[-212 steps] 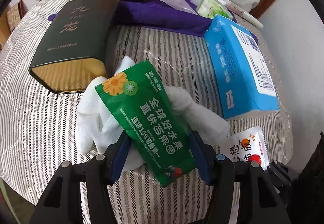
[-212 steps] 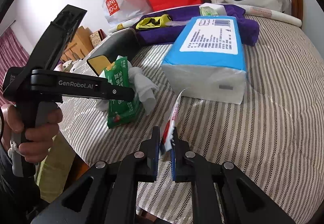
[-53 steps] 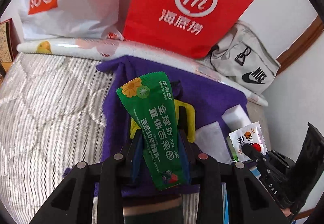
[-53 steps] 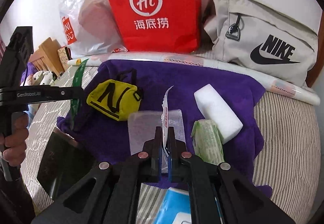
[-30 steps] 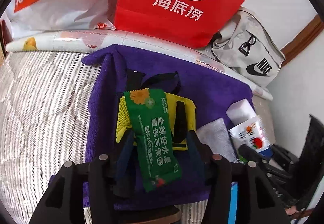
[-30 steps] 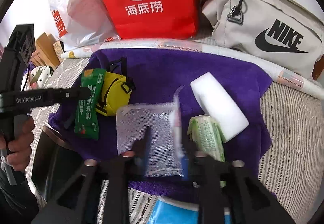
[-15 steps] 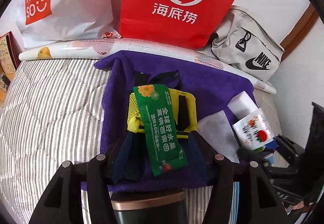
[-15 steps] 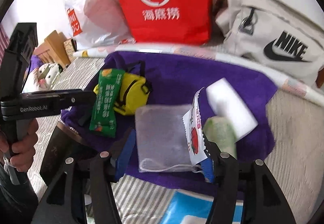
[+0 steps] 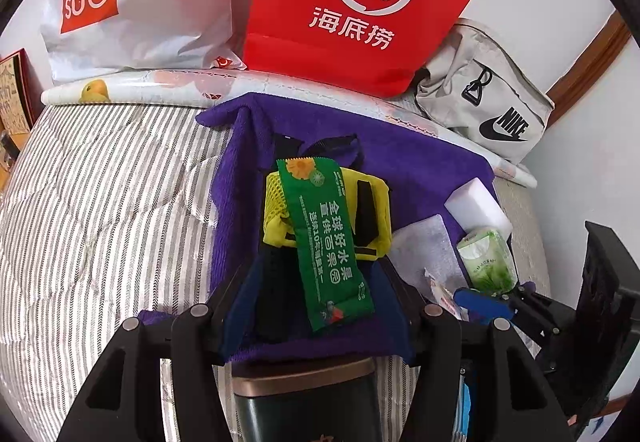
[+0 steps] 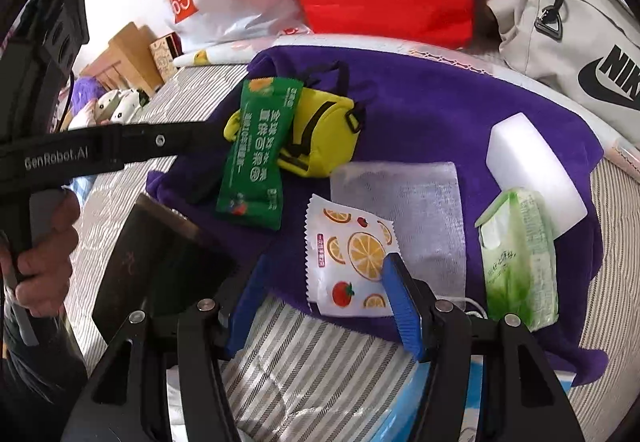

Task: Organize soft objects
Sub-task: 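Lower both snack packets onto the purple towel and open both tools, then withdraw both tools toward the white gloves and crumpled white wipe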

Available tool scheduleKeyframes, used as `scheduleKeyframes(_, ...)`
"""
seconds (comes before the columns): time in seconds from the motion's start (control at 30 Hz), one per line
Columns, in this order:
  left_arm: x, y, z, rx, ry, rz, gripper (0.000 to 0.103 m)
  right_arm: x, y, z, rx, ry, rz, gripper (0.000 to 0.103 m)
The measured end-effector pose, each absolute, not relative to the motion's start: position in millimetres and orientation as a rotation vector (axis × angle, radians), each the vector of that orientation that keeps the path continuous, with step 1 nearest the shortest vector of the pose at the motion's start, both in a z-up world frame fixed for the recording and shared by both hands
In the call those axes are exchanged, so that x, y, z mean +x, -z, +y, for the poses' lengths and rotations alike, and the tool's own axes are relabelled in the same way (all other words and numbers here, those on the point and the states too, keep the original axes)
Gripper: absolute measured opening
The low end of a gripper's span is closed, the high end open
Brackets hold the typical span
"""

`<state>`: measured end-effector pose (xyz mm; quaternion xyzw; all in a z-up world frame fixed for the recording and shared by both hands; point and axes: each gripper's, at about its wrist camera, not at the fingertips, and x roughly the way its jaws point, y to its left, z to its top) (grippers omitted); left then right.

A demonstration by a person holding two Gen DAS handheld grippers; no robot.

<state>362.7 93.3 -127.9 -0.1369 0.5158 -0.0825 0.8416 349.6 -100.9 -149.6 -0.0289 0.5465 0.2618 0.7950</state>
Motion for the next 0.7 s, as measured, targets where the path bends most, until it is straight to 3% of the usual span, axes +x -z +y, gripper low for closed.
scheduleKeyframes(0.7,308,99,96,-0.280,0.181,1.049,0.056,307,108,-133,0.015,-0.508,1.102,0.060)
